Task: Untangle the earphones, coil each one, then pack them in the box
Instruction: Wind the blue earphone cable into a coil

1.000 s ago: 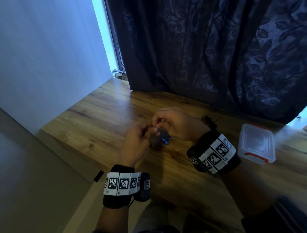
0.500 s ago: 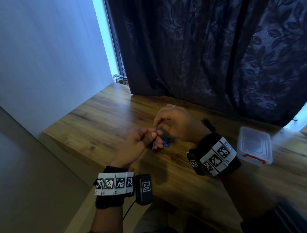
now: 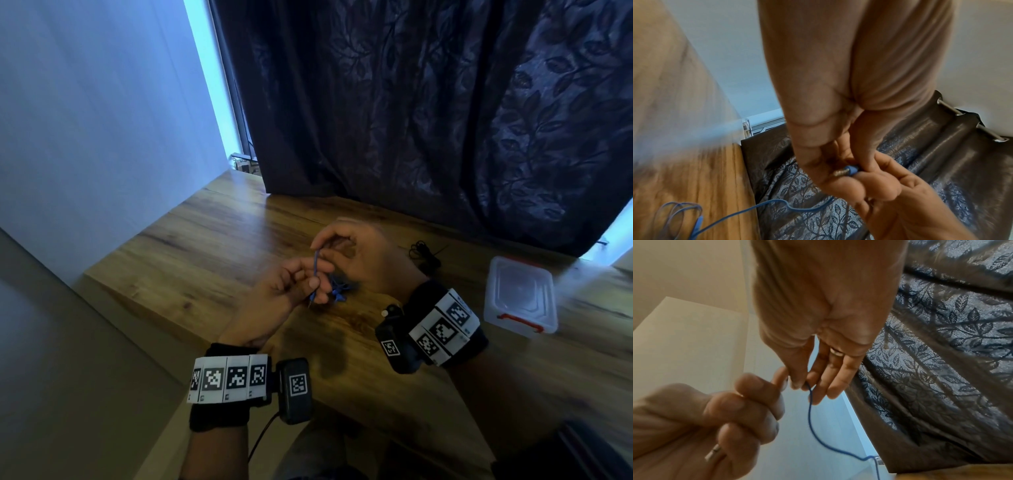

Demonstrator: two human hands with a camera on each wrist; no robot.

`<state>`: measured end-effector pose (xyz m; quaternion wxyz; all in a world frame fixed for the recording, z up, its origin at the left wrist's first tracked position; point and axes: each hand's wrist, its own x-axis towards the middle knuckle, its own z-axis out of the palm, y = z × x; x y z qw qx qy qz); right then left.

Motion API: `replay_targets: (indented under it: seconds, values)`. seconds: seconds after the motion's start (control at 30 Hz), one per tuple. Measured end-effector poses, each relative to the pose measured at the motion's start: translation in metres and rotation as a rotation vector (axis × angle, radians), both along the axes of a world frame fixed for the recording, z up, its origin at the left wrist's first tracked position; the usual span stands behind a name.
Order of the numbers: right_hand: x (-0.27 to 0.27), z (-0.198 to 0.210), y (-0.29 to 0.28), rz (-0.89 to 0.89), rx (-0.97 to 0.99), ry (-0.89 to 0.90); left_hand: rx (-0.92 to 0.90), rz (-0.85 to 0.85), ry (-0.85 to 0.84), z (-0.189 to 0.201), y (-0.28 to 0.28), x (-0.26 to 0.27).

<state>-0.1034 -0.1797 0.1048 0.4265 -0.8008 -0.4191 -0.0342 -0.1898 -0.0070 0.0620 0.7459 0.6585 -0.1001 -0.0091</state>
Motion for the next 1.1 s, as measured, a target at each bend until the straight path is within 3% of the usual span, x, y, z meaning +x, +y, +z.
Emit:
replay_targets:
  seconds: [0.27, 0.33, 0.53, 0.63, 0.73, 0.87, 1.1]
  values:
    - [-0.013, -0.031, 0.01, -0.08, 0.201, 0.393, -0.128, 0.034, -0.022, 0.004, -0.003, 0.001]
    - [-0.024, -0.045, 0.015, -0.077, 0.167, 0.442, -0.143, 0.105, -0.031, 0.006, -0.006, 0.001]
    - [-0.057, -0.062, 0.014, -0.036, -0.069, 0.273, 0.076, 0.372, -0.137, 0.004, -0.009, 0.006]
    - [-0.061, -0.049, 0.005, -0.007, -0.197, 0.08, 0.234, 0.41, -0.181, 0.003, -0.007, 0.006]
    - [-0.054, -0.03, -0.001, -0.03, -0.113, 0.027, 0.406, 0.387, -0.181, 0.0, -0.006, 0.003]
    - [-0.038, -0.011, -0.003, -0.117, 0.004, 0.049, 0.244, 0.331, -0.078, 0.003, -0.008, 0.004]
    - [-0.019, 0.002, 0.003, -0.191, 0.169, 0.014, 0.213, 0.171, -0.147, 0.011, -0.01, 0.001]
